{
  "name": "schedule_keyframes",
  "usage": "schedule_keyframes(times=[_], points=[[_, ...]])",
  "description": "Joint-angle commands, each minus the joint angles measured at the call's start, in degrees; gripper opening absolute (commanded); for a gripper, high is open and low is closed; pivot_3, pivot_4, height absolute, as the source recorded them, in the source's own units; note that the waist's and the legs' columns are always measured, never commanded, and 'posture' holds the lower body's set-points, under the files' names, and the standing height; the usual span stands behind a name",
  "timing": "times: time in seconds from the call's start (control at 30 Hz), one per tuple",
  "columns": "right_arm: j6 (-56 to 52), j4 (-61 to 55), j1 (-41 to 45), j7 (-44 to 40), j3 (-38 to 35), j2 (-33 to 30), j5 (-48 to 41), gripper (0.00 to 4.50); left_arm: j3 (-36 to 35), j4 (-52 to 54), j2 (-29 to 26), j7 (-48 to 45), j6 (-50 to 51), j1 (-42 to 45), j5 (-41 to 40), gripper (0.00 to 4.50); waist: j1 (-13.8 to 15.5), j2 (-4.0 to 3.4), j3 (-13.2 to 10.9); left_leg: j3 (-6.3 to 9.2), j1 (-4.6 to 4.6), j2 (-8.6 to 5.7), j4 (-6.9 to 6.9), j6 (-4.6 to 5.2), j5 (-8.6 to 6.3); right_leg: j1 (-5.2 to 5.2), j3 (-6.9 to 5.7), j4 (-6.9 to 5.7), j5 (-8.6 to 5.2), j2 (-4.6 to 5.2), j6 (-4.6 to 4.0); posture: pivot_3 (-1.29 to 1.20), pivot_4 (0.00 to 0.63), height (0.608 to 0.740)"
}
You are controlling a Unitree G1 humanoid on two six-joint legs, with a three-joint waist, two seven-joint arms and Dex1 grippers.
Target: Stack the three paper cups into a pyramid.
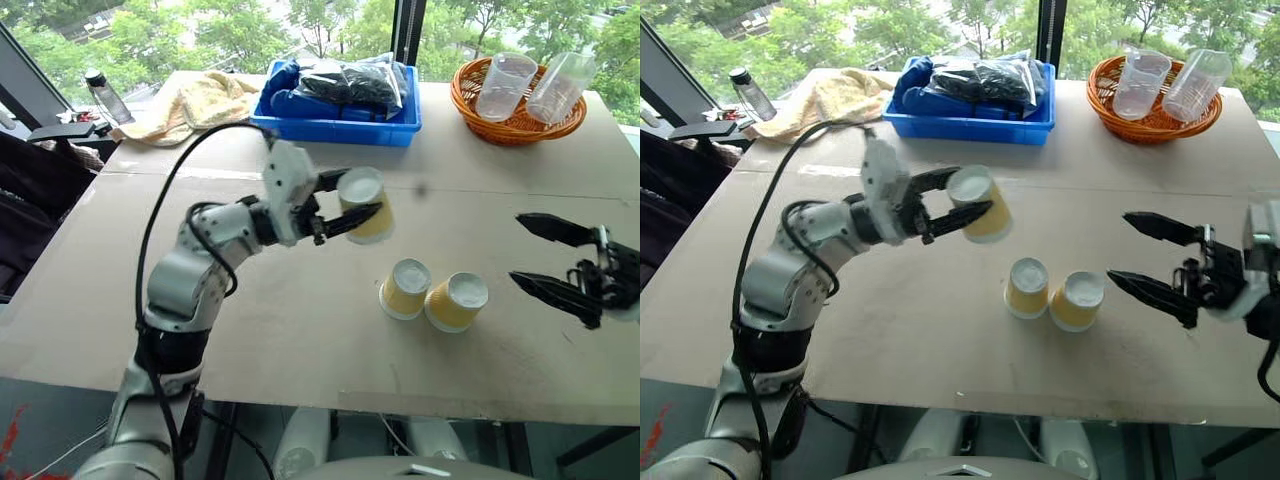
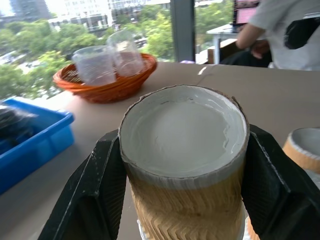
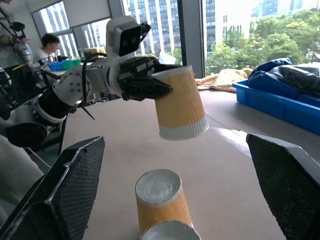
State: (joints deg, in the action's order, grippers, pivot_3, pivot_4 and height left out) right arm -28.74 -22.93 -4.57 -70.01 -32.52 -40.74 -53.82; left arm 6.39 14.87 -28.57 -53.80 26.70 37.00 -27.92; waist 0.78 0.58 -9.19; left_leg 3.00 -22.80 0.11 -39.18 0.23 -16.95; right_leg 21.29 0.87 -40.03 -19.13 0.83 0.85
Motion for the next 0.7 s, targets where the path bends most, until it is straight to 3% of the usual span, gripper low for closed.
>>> schedule_keyframes(times=[0.03,0.2,0.4,0.7], points=[[3.8,-1.4,-6.25,-3.13,-4.53,-0.29,1.58,4.5,4.31,-3.92,2.69,-7.92,-0.19,5.62,-2.39,2.47,-0.22,-0.04,0.02,-0.04,0.09,0.0,0.0,0.0,0.0,-0.06,0.04,0.01,0.0,-0.01,0.0,0.0,0.15,0.74],[7.94,-2.85,-13.9,-3.74,-7.03,1.8,2.03,4.5,9.94,-9.27,6.16,-15.65,-3.98,9.72,-0.01,2.47,-1.31,-0.08,0.03,-0.09,0.2,0.03,-0.01,0.0,0.0,-0.11,0.18,-0.02,0.0,-0.09,0.0,0.0,0.15,0.74],[11.02,-5.37,-20.84,-2.73,-8.51,4.64,1.94,4.5,12.21,-13.54,10.08,-17.88,-7.46,11.74,2.2,2.47,-1.24,-0.09,0.03,-0.05,0.19,0.03,-0.03,0.01,0.0,-0.14,0.17,0.01,-0.01,-0.09,0.01,0.0,0.15,0.74],[13.19,-7.78,-23.7,-0.71,-7.77,6.32,1.25,4.5,12.9,-16.61,10.6,-21.19,-9.88,12.32,5.11,2.47,-1.29,-0.1,0.03,0.0,0.22,0.03,-0.03,0.0,0.0,-0.17,0.15,0.0,-0.01,-0.11,0.01,0.0,0.15,0.74]])
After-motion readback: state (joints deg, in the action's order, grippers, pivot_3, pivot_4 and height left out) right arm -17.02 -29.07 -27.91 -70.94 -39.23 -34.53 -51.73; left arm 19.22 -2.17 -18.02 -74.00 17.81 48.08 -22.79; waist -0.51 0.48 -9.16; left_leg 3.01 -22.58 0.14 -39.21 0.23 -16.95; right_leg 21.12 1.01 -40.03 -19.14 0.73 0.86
